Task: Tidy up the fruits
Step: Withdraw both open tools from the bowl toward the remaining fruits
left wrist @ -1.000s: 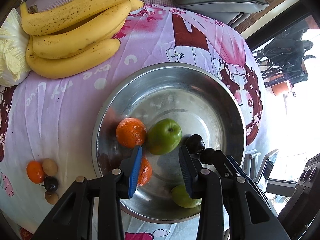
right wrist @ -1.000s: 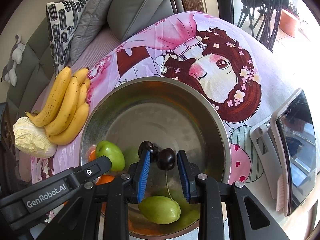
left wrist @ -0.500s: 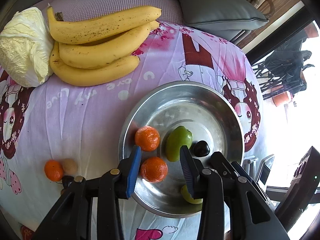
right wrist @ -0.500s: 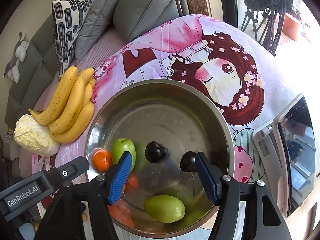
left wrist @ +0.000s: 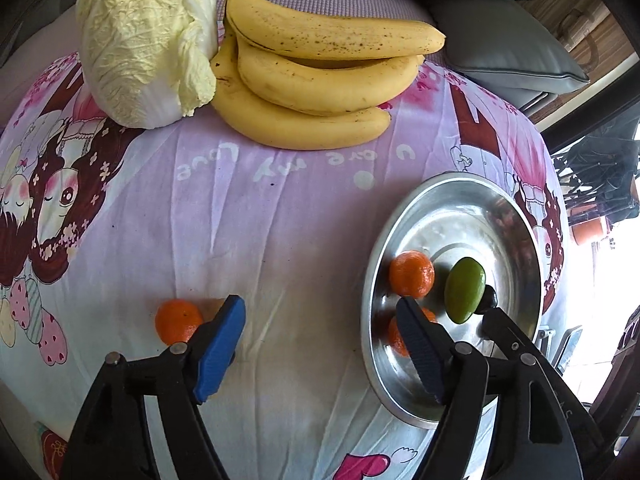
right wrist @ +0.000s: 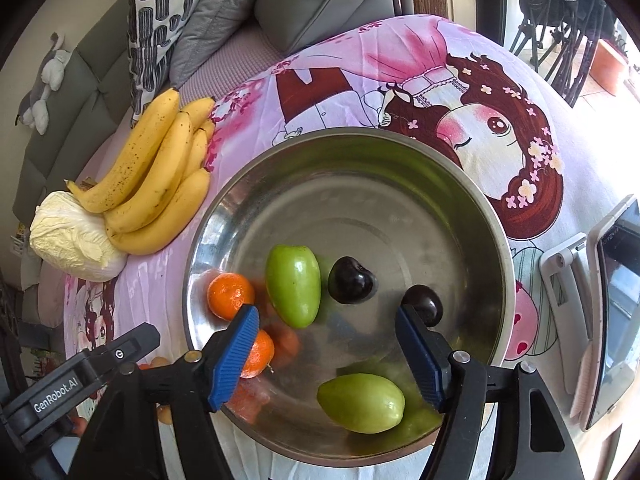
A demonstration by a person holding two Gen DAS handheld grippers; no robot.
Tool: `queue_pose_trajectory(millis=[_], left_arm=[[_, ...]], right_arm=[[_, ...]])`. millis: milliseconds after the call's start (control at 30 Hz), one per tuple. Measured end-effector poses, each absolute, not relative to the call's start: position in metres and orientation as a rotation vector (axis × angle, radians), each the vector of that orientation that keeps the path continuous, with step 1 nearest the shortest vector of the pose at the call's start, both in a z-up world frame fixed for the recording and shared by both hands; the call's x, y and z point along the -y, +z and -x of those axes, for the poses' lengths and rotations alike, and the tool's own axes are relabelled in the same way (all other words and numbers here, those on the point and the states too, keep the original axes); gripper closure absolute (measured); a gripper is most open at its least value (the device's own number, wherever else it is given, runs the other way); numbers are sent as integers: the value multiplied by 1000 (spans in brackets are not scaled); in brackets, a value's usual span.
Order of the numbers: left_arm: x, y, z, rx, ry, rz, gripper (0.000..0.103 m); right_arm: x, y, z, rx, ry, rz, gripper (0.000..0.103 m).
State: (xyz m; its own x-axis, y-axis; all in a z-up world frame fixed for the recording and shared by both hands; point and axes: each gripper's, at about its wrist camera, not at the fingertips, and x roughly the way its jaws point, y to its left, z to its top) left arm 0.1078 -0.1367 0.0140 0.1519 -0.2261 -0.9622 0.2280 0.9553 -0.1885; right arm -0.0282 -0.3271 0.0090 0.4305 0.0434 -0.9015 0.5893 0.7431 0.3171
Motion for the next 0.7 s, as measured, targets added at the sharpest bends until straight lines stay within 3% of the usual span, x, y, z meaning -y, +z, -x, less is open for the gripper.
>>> queue_pose_trajectory(millis=[167, 700], left_arm=[[117, 4, -109, -1392, -255, -1, 18], [85, -11, -104, -1411, -206, 29, 18]], right_arm=[[317, 10, 22, -1106, -359, -629, 27], [292, 12, 10, -1154, -335, -510, 25]])
